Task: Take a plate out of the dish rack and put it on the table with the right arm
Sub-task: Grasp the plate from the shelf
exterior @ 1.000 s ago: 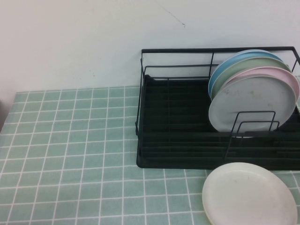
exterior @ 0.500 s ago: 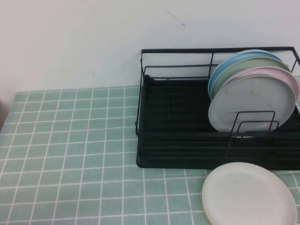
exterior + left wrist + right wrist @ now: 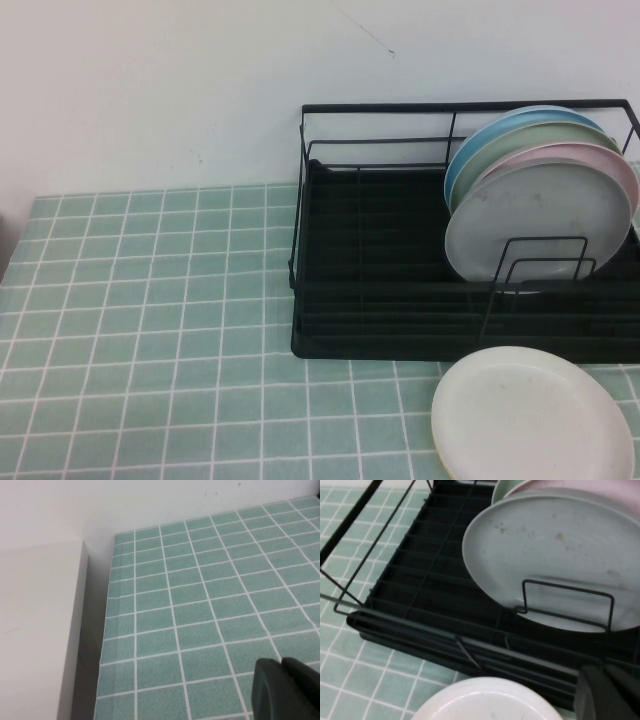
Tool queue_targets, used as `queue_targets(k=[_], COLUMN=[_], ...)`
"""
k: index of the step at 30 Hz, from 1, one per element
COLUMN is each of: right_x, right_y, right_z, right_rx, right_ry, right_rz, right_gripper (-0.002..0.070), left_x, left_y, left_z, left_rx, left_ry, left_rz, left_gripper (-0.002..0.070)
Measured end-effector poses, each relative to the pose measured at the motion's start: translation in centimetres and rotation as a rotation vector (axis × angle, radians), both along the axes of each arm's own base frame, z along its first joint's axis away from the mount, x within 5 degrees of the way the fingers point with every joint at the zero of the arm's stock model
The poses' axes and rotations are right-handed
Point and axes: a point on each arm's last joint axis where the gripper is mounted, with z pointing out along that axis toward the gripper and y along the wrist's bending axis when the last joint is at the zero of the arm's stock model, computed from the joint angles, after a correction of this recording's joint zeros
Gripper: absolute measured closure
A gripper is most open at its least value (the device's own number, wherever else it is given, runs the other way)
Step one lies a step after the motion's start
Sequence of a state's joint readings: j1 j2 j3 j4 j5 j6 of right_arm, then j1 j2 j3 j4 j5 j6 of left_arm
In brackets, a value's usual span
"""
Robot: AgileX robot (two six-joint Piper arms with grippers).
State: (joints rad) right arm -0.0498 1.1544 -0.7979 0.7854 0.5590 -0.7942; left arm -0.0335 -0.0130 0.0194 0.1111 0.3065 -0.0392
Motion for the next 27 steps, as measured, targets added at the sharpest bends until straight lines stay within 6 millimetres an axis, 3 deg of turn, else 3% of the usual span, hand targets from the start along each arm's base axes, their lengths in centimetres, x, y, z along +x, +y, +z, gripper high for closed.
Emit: queue_targets(k=[5, 10, 20, 27], right_x=[1.9, 2.4, 3.8, 5.3], right_y=[0.3, 0.6, 0.2, 0.5], right_z=[-1.3, -1.6, 3.5, 6.4], right_rx=[0.021, 0.023, -0.218, -0.314], right_ry=[0.055, 0.049, -0.132, -0.194], right_rz=[0.054, 0.101, 0.246, 0.402], right_gripper=[0.0678, 0.0678, 0.0663, 0.0493], left_x=[0.0, 0.0, 0.0, 0.0], left_y=[0.0, 0.0, 0.0, 0.0], left_z=[0.0, 0.0, 0.0, 0.0], left_rx=[0.000, 0.000, 0.000, 0.000], left_ry=[0.000, 0.000, 0.000, 0.000], left_rz=[0.000, 0.000, 0.000, 0.000], left_gripper=[0.0678, 0.0678, 0.0678, 0.0678])
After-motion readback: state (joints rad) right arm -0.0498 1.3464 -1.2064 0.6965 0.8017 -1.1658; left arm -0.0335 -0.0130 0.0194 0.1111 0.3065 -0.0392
